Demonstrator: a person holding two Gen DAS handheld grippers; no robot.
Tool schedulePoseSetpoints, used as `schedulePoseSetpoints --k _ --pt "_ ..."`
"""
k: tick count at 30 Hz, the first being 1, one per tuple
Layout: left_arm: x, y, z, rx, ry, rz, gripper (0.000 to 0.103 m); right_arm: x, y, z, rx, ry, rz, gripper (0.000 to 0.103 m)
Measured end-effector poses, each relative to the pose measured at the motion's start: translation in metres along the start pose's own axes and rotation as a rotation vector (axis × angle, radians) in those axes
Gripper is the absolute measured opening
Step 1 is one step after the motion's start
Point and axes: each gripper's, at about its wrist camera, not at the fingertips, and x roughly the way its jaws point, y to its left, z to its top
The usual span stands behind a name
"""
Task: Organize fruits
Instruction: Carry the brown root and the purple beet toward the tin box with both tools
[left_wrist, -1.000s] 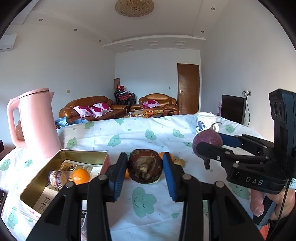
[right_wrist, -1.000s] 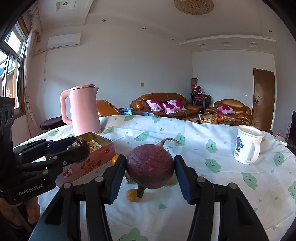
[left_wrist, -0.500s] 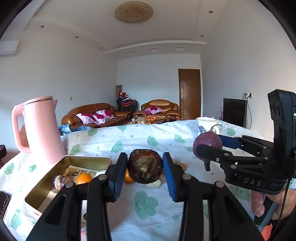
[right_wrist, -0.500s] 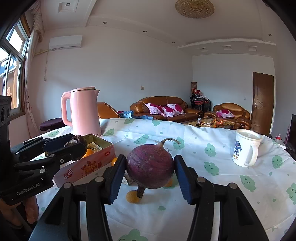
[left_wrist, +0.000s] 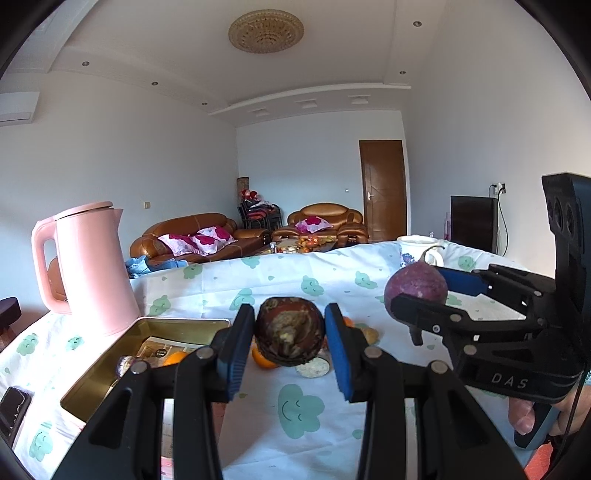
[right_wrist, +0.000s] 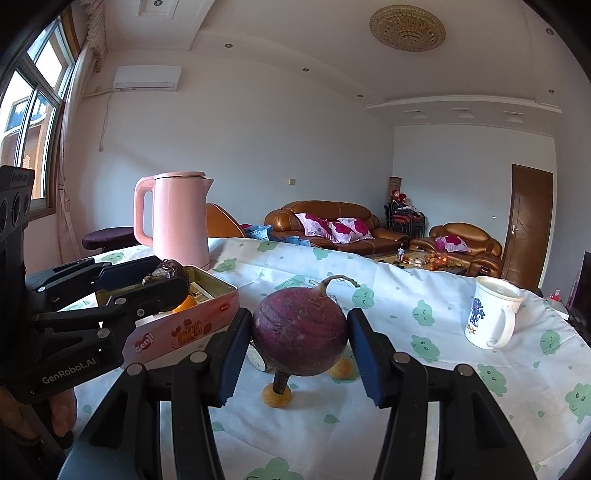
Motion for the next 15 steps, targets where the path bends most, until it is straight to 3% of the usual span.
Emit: schedulePoseSetpoints --k 8,15 --pt "0.0 0.013 0.002 -0.017 0.023 0.022 0.041 0.012 0.004 0.004 0.017 0.028 0.055 0.055" --pt "0.002 0.035 0.003 -0.043 0.047 0.067 0.041 0.02 -0.001 0.03 0.044 0.018 0.103 0.055"
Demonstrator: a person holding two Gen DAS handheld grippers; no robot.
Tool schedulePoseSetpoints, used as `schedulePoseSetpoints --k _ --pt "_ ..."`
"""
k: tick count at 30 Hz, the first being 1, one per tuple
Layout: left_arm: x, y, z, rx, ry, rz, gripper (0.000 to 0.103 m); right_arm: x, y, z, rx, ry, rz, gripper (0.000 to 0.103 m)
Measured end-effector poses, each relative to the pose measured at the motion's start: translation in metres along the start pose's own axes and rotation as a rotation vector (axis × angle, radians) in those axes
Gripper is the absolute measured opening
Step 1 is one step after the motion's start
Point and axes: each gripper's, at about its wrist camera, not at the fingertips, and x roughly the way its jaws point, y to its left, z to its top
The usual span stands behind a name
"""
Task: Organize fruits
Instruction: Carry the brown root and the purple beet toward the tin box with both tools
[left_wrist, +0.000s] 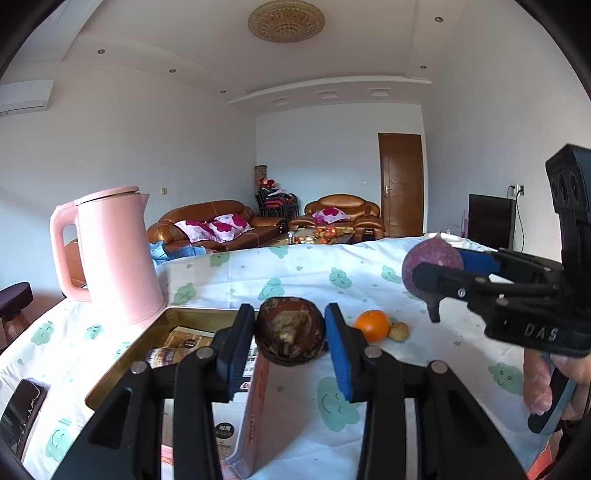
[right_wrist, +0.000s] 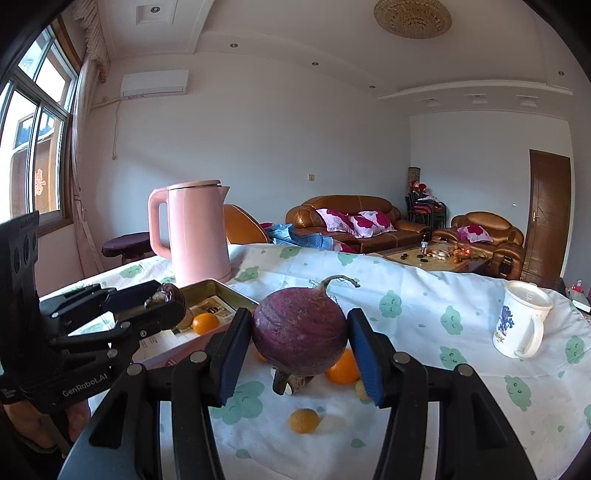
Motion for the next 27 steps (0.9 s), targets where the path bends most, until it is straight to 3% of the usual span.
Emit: schedulePoseSetpoints --k 14,27 --pt "0.016 0.056 0.0 -0.054 0.097 0.109 0.041 0.045 0.031 0.047 -0.043 0.037 0.101 0.055" --pt "0.028 0.107 -0.005 -0.124 0.16 0.156 0.041 0.093 0.087 0.042 -0.111 0.117 0.187 0.055"
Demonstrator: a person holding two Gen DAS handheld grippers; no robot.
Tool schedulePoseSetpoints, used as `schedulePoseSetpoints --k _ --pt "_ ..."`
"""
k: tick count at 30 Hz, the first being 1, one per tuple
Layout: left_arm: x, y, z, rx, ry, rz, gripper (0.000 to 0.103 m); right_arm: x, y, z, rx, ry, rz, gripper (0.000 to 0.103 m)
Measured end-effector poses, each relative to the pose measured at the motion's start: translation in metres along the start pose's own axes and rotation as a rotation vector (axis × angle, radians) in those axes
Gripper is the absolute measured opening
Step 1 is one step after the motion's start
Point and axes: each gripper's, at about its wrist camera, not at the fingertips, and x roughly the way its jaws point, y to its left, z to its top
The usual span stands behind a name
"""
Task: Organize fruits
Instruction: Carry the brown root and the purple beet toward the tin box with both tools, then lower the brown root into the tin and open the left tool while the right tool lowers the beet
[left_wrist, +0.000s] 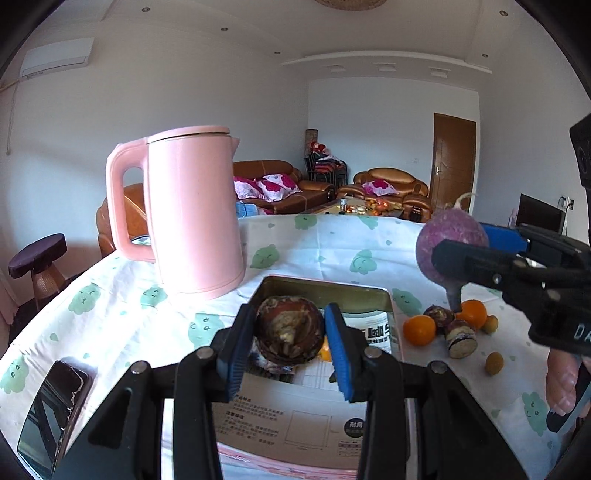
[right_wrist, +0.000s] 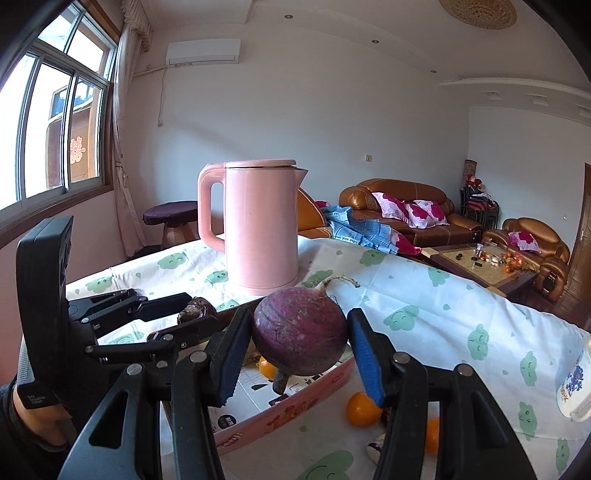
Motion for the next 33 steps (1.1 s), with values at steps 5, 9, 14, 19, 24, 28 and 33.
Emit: schedulePoseSetpoints --k 5,9,14,19,24,28,33 --pt "0.011 0.011 -0.003 -0.015 0.037 0.008 0.041 0.019 0.011 -0.008 -0.008 0.039 0.019 0.055" --pt "0.015 0.016 -0.006 -0.019 0.055 0.012 0.041 0.032 0.019 -0.014 -0.013 0.068 0.035 0.055" --pt "0.02 0.021 -0.01 -0.023 0.073 0.015 0.041 0.042 0.027 -0.019 -0.024 0.091 0.043 0.055" --pt "0.024 0.024 -0.009 -0.026 0.085 0.011 0.041 0.049 0.03 -0.023 -0.023 0.112 0.048 0.055" --pt "0.026 0.026 -0.008 -0.029 0.105 0.004 0.041 0.054 0.034 -0.026 -0.033 0.132 0.053 0.055" --pt "0.03 0.026 -0.008 -0.027 0.121 -0.002 0.041 0.058 0.037 -0.029 -0.041 0.147 0.058 0.055" --pt "0.033 0.024 -0.009 -0.019 0.138 -0.007 0.041 0.064 0.039 -0.033 -0.048 0.175 0.057 0.055"
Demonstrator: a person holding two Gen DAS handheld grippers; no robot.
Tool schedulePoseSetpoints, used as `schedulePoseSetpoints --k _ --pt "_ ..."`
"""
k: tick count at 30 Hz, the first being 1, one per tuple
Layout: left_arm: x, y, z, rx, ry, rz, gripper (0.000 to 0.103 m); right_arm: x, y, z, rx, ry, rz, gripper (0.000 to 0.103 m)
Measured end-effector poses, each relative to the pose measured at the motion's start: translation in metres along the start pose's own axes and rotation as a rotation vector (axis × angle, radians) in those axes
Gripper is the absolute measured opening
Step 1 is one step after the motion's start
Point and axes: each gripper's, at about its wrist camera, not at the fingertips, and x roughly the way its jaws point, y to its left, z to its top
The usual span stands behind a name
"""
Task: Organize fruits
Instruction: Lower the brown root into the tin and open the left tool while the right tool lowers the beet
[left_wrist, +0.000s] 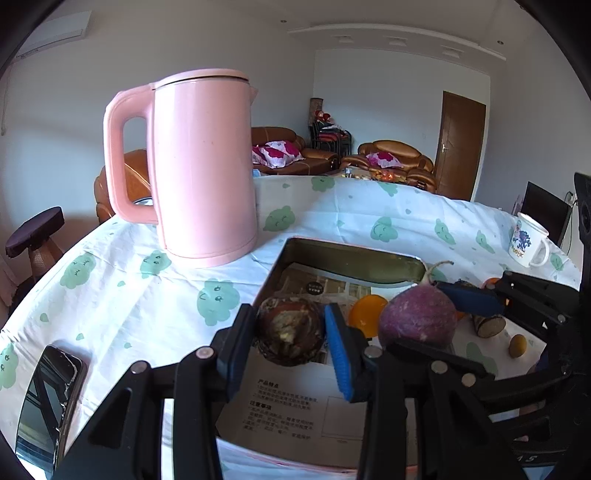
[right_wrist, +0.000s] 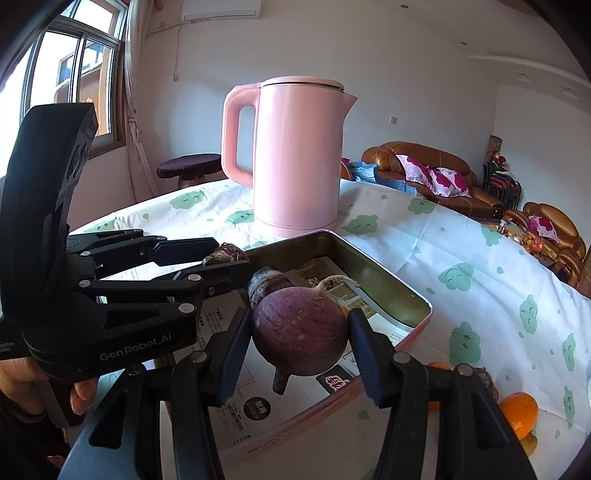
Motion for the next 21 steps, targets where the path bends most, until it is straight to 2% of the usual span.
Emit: schedulePoseSetpoints --k 21 --pt "0.016 -0.002 0.0 0.006 0.082 0.001 0.042 0.012 0.0 -0.004 0.01 0.06 -0.016 0.055"
